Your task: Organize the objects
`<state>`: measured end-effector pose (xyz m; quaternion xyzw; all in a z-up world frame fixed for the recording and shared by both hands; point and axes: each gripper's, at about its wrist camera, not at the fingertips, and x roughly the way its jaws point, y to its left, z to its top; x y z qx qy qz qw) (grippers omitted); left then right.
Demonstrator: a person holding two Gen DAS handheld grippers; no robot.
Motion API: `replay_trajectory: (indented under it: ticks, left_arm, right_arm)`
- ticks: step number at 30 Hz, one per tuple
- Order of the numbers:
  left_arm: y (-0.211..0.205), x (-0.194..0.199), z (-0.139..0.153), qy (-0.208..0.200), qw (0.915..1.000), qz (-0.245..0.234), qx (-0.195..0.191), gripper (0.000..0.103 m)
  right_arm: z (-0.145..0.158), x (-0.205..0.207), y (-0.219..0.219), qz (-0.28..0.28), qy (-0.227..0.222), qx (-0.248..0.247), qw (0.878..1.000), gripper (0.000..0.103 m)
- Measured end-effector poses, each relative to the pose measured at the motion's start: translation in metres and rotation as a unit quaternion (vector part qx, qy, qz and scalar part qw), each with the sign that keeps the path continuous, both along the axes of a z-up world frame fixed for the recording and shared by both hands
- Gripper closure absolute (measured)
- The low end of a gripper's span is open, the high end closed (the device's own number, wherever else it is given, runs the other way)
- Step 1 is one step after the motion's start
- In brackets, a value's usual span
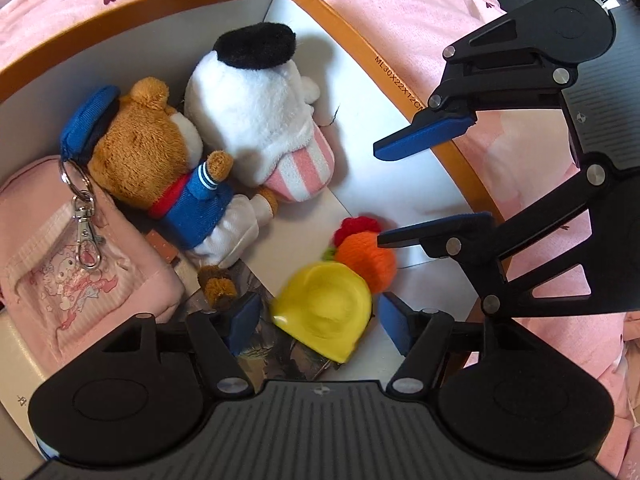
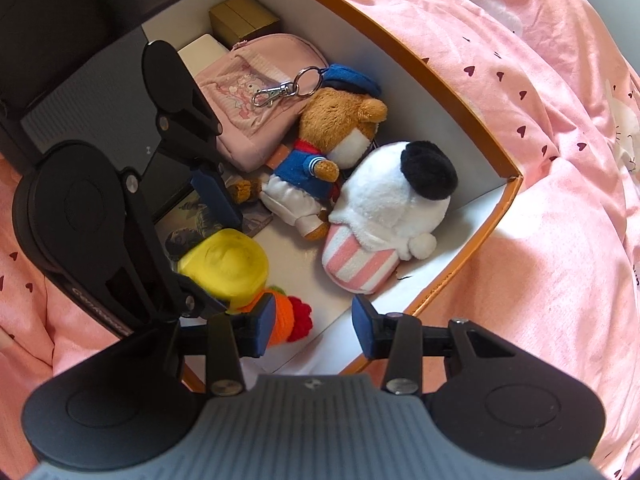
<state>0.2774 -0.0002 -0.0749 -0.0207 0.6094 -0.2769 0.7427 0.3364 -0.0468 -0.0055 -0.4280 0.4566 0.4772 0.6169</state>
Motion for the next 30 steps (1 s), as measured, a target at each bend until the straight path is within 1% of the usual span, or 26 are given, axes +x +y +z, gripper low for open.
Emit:
replay_trajectory:
  ticks: [2, 3, 4, 5, 8, 10, 14, 15, 17, 18, 19, 20, 21, 22, 26, 28, 29, 30]
  left_arm:
    - [0.002, -0.007, 0.003, -0.001, 1.0, 0.001, -0.008, 0.024]
    - [0.004, -0.01, 0.006, -0.006, 1.0, 0.006, -0.005, 0.024]
    - [0.004, -0.014, 0.008, -0.012, 0.9999, 0.011, 0.001, 0.024]
    - [0.005, -0.019, 0.011, -0.02, 0.9996, 0.017, 0.005, 0.024]
    - [0.006, -0.037, 0.022, -0.053, 0.9979, 0.034, 0.017, 0.025]
    - [0.007, -0.052, 0.031, -0.075, 0.9956, 0.049, 0.027, 0.025]
    - [0.008, -0.086, 0.048, -0.119, 0.9872, 0.084, 0.065, 0.025]
    - [0.002, -0.095, 0.053, -0.13, 0.984, 0.096, 0.074, 0.025]
    - [0.004, -0.109, 0.062, -0.153, 0.9769, 0.117, 0.092, 0.025]
    - [0.003, -0.098, 0.067, -0.165, 0.9727, 0.131, 0.098, 0.025]
    - [0.004, -0.097, 0.073, -0.178, 0.9681, 0.145, 0.1, 0.025]
    - [0.007, -0.104, 0.078, -0.189, 0.9638, 0.159, 0.1, 0.025]
    - [0.004, -0.095, 0.084, -0.202, 0.9587, 0.174, 0.1, 0.024]
    - [0.007, -0.088, 0.088, -0.217, 0.9535, 0.185, 0.098, 0.022]
    - [0.008, -0.098, 0.102, -0.269, 0.9333, 0.214, 0.104, 0.018]
    - [0.007, -0.108, 0.108, -0.292, 0.9227, 0.222, 0.119, 0.017]
    - [0.006, -0.113, 0.109, -0.302, 0.9175, 0.225, 0.127, 0.017]
    - [0.005, -0.116, 0.108, -0.314, 0.9105, 0.231, 0.138, 0.017]
  right_arm:
    - [0.002, -0.004, -0.006, 0.001, -0.002, 0.003, 1.0, 0.057]
    - [0.002, -0.006, -0.006, 0.001, -0.005, 0.004, 1.0, 0.054]
    - [0.003, -0.01, -0.007, 0.0, -0.008, 0.007, 1.0, 0.054]
    - [0.004, -0.011, -0.008, -0.002, -0.011, 0.007, 1.0, 0.053]
    - [0.008, -0.014, -0.005, -0.01, -0.01, 0.015, 1.0, 0.053]
    - [0.012, -0.016, -0.008, -0.016, -0.008, 0.021, 1.0, 0.052]
    - [0.017, -0.025, -0.015, -0.02, -0.015, 0.032, 0.999, 0.047]
    - [0.019, -0.028, -0.016, -0.022, -0.019, 0.034, 0.999, 0.045]
    - [0.02, -0.028, -0.017, -0.024, -0.028, 0.041, 0.998, 0.044]
    - [0.023, -0.031, -0.019, -0.026, -0.031, 0.047, 0.998, 0.043]
    - [0.025, -0.034, -0.02, -0.028, -0.034, 0.054, 0.998, 0.042]
    - [0.025, -0.034, -0.022, -0.031, -0.035, 0.063, 0.997, 0.036]
    - [0.029, -0.038, -0.023, -0.031, -0.034, 0.072, 0.996, 0.032]
    - [0.032, -0.042, -0.025, -0.033, -0.035, 0.083, 0.995, 0.031]
    - [0.044, -0.06, -0.031, -0.049, -0.04, 0.119, 0.991, 0.029]
    - [0.046, -0.07, -0.034, -0.061, -0.043, 0.141, 0.987, 0.024]
    - [0.047, -0.073, -0.036, -0.069, -0.046, 0.154, 0.985, 0.023]
    - [0.048, -0.077, -0.038, -0.079, -0.048, 0.166, 0.982, 0.022]
